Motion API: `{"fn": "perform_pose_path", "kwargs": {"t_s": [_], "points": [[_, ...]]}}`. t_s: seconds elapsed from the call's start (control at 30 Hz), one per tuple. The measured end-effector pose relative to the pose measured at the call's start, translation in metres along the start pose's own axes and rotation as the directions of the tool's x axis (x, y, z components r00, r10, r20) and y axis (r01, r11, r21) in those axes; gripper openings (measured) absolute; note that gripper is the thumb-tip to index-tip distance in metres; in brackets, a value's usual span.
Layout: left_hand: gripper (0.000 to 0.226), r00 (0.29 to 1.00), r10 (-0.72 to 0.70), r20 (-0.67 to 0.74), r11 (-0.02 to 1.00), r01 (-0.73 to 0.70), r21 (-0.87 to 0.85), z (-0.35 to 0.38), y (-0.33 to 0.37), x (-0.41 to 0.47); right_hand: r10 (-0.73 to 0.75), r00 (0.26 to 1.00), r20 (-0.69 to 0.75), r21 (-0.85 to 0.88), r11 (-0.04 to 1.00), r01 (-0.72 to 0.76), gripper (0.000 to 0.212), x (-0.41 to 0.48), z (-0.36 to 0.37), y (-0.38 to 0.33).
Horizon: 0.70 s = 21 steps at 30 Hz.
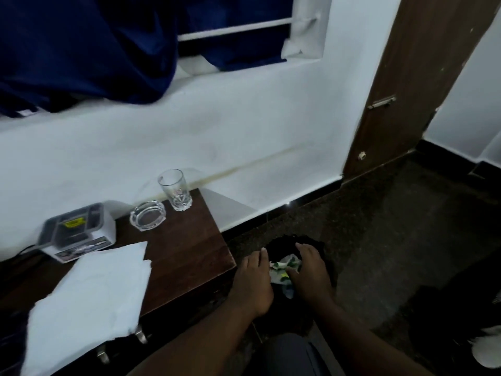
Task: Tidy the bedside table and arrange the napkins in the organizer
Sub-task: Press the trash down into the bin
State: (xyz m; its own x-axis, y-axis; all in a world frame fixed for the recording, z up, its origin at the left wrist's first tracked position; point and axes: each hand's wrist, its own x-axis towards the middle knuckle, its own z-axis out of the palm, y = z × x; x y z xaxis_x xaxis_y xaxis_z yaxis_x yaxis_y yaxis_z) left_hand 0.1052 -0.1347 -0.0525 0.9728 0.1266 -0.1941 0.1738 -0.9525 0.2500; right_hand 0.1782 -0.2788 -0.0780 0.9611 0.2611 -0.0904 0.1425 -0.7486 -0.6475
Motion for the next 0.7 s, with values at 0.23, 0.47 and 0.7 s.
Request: {"fn": "perform_pose_path", "kwargs": {"t_s": [0.23, 0.47, 0.7], "points": [[0.076, 0.986, -0.085, -0.145, 0.996, 0.078, -0.053, -0.049, -0.035, -0.042, -0.283, 0.959, 0.012, -0.003, 0.959, 0.283, 0.072, -0.015, 0.01, -0.083], [0.081, 0.941, -0.187, -0.283, 0.982, 0.182, -0.044, -0.088, -0.108, -0.099, -0.482, 0.875, 0.041, 0.076, 0.875, 0.479, 0.068, -0.04, 0.037, -0.167], [0.075, 0.87, -0.329, -0.366, 0.939, 0.343, -0.029, -0.118, -0.174, -0.159, -0.617, 0.782, 0.083, 0.156, 0.784, 0.602, 0.066, -0.068, 0.081, -0.246]]}}
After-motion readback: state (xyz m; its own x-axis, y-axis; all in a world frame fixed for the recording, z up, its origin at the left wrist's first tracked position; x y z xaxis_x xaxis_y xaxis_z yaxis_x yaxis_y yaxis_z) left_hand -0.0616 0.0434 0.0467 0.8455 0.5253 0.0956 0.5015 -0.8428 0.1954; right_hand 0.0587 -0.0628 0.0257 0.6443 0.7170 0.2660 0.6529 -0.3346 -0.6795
